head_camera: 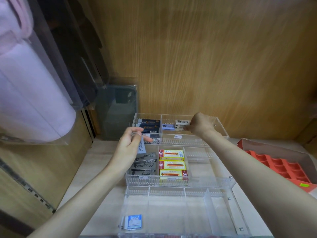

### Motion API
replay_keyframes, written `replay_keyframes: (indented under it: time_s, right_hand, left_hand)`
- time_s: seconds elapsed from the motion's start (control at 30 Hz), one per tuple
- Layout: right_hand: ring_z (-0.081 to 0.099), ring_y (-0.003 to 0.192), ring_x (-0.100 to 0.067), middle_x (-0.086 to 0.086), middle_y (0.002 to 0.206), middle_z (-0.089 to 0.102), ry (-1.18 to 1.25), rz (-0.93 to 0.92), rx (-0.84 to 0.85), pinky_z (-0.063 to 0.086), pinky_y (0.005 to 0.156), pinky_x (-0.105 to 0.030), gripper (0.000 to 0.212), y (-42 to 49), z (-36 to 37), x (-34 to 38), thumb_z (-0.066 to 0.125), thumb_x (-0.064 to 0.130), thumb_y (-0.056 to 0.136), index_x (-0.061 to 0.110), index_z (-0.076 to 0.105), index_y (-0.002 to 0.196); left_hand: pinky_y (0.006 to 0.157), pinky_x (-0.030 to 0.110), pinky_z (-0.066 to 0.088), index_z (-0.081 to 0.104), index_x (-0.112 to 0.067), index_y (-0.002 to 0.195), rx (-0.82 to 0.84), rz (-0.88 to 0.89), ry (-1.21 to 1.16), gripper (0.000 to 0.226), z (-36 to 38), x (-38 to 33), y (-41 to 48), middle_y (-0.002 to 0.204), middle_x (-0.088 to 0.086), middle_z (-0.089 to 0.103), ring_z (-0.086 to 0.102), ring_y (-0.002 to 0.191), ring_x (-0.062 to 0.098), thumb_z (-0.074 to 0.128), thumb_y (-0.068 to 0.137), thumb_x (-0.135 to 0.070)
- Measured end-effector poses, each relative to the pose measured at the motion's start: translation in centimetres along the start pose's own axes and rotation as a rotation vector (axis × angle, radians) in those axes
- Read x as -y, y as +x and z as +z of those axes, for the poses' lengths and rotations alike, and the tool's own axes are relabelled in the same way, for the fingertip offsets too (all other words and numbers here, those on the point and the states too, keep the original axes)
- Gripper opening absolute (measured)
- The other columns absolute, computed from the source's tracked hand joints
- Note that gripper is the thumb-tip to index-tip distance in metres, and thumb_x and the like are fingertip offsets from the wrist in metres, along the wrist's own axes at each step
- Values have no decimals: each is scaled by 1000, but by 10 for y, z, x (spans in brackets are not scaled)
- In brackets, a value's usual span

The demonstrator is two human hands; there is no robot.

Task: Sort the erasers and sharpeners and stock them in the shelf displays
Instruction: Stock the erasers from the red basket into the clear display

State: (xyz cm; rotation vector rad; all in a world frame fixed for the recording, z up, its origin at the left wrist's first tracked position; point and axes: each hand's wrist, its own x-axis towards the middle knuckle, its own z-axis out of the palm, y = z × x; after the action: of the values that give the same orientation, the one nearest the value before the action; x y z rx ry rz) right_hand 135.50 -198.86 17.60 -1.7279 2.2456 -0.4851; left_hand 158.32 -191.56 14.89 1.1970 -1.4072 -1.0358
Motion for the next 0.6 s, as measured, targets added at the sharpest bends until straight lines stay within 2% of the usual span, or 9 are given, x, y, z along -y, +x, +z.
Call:
replay_keyframes:
  time_s: [0.07,0.13,0.23,0.3,0.37,0.47,0.53,0.6]
  right_hand:
    - [44,57,-18,-3,64,46,-5,10,1,25,43,-24,39,0,0,1,73,27,81,12,44,62]
    - [49,63,-21,-6,73,53,-16,9,18,32,49,-26,32,-2,-2,3,74,27,81,8,50,70]
    - [59,85,-32,-15,96,62,-39,-51,-62,48,71,-34,23,-12,-9,3,71,17,83,0,60,94]
    - [60,93,-33,-17,102,64,7,-167,-219,46,75,-31,24,-31,-13,4,64,12,85,0,62,105]
    - [60,87,-24,-10,95,66,163,-267,-271,40,69,-24,20,-64,-16,12,61,13,87,4,65,104]
    - [56,74,-10,2,81,63,506,-334,-38,41,63,-12,11,-123,-10,29,65,18,86,15,66,97]
    - [55,73,-8,1,82,61,649,-383,107,44,67,-14,22,-153,-3,38,71,17,82,17,62,102]
    - [56,72,-7,6,80,60,624,-423,119,46,69,-19,33,-171,6,42,74,17,78,19,59,107]
  left_hand:
    - [81,27,49,49,-30,100,-2,-1,-3,14,-1,1,0,86,-9,71,62,95,10,37,101,-22]
    - [81,26,48,50,-30,101,-2,3,-14,15,-1,1,-2,87,-9,70,61,94,7,37,101,-23]
    - [60,14,47,53,-22,101,34,-11,-74,17,-1,-4,-7,91,-7,65,58,77,1,37,101,-19]
    - [49,10,42,55,-18,99,50,-18,-94,18,-3,-8,-10,93,-2,61,57,67,-1,38,100,-13]
    - [50,12,42,58,-21,94,58,-10,-69,19,-4,-12,-14,95,1,61,57,68,-1,43,98,-9]
    - [57,14,47,60,-21,92,72,6,-66,14,-5,-19,-26,100,2,62,58,77,7,53,94,-8]
    - [62,17,49,60,-19,91,67,28,-108,13,-4,-27,-37,96,0,62,59,76,8,56,91,-7]
    - [68,18,50,59,-19,89,39,63,-118,14,-4,-36,-46,90,-4,62,60,77,7,58,90,-5]
